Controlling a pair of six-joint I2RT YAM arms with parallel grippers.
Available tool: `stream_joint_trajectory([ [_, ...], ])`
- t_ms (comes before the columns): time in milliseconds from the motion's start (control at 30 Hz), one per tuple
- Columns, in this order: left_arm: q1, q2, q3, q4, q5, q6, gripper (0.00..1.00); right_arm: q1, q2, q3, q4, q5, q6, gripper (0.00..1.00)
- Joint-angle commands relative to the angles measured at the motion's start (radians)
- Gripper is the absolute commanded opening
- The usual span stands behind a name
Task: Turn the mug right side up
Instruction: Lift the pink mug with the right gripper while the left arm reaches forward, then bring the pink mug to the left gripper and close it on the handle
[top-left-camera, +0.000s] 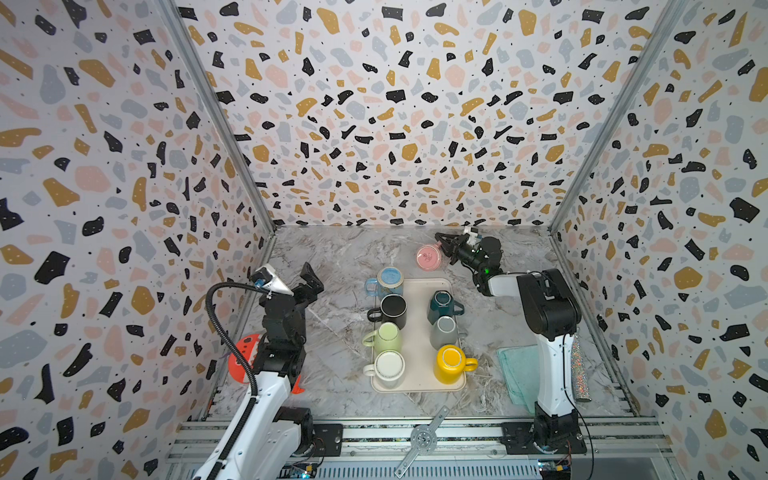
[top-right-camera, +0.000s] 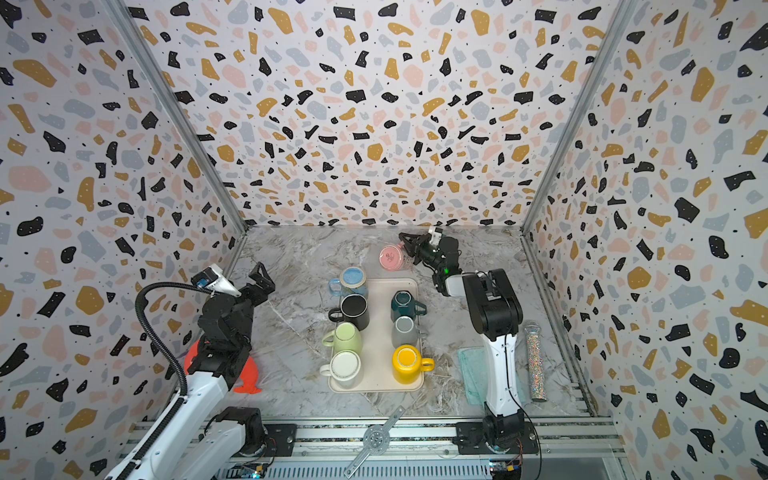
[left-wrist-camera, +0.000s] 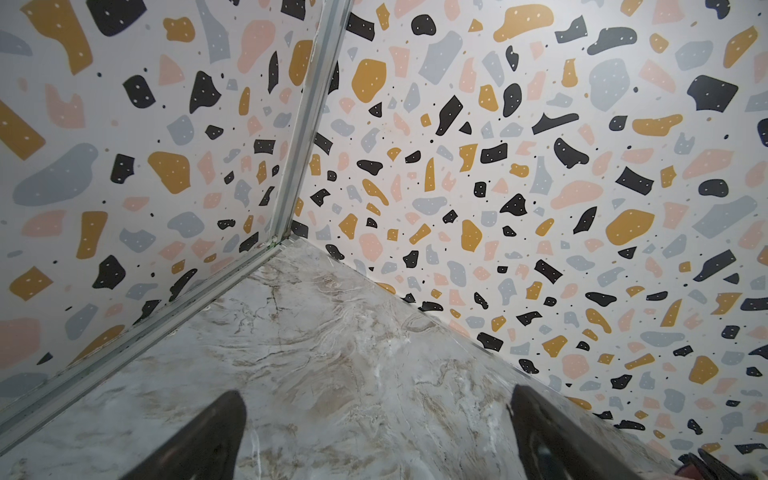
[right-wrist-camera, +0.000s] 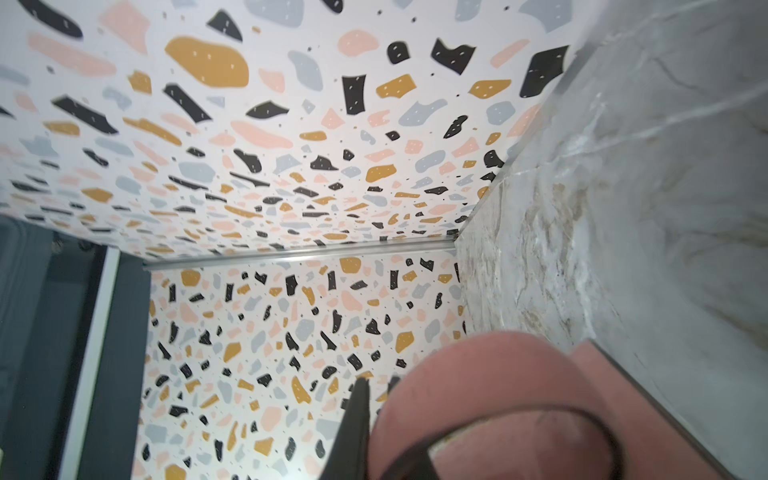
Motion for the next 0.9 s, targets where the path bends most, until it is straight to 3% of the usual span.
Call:
stream_joint_trajectory([
  [0,0.006,0.010,0.065,0.038,0.078,0.031,0.98,0.008,-0.159,0.117,-0.112,-0.096,-0.312,0.00],
  [233,0.006,0.105,0.235,-0.011,0.294,0.077,0.92,0.077,-0.288,0.245,-0.574,-0.068,-0.895,0.00],
  [433,0.006,0.183,0.409,-0.072,0.489,0.089,0.89,0.210,-0.406,0.246,-0.837,0.164,-1.361,0.00],
  [700,-0.001,0.258,0.577,-0.190,0.802,0.112,0.84,0.409,-0.549,0.064,-0.825,0.533,-1.798,0.00],
  [867,-0.011,0.247,0.595,-0.226,0.871,0.161,0.83,0.520,-0.609,-0.082,-0.682,0.806,-2.043,0.00],
])
